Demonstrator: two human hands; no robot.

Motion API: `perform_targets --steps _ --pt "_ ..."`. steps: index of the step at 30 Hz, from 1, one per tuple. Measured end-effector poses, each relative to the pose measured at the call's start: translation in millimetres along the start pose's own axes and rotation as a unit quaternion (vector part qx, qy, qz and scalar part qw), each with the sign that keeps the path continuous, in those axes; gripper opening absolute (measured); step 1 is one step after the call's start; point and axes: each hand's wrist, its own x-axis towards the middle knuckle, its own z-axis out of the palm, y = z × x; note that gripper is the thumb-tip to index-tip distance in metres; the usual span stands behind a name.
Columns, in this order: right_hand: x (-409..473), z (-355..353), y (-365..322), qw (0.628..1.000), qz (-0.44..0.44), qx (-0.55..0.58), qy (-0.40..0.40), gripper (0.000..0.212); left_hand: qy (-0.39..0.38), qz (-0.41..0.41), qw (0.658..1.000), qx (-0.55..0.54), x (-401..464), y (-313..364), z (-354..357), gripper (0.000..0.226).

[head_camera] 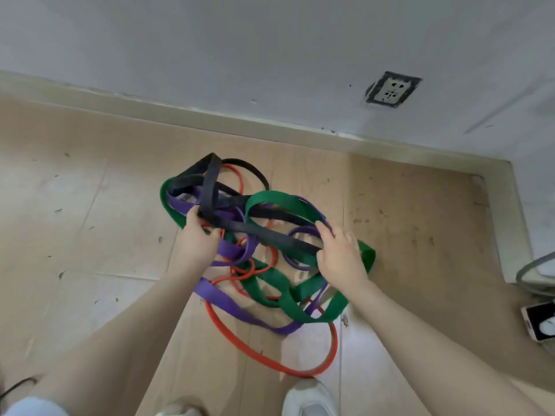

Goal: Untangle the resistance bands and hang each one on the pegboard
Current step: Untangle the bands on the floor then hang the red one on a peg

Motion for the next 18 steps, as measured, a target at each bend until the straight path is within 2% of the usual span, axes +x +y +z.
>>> perform_targets --steps 2,4,7,10,12,15,18 --pt "15.0 17.0 -15.5 0.997 -0.069 0.026 -0.028 0.046 0.016 -0.033 0.999 -0.027 -0.2 0.3 8.0 0.054" --pt "31.3 37.2 -22.4 0.995 -0.033 0.063 -0.074 0.040 0.038 -0.063 0.996 -0.049 -0.2 -0.9 13.7 0.057" --pt "50.4 56.0 -30.6 0.988 0.042 0.127 -0.084 0.038 0.063 -0.105 0.984 -0.133 4.2 -3.6 19.5 0.058" --pt "63.8 67.3 -39.2 0.983 0.034 0.128 -0.124 0.051 0.067 -0.146 0.968 -0.194 13.1 1.2 20.8 0.033" --pt "64.9 67.8 -45.9 0.984 0.006 0.076 -0.162 0.063 0.040 -0.175 0.956 -0.232 21.1 4.0 21.0 0.013" --pt "59.5 67.3 -52.0 0.988 -0.022 0.003 -0.152 0.065 0.006 -0.221 0.930 -0.294 31.1 4.5 21.9 0.015" --pt "52.5 68.8 -47.7 0.983 0.012 0.142 -0.112 0.053 0.011 -0.246 0.912 -0.327 34.8 3.1 23.1 0.005"
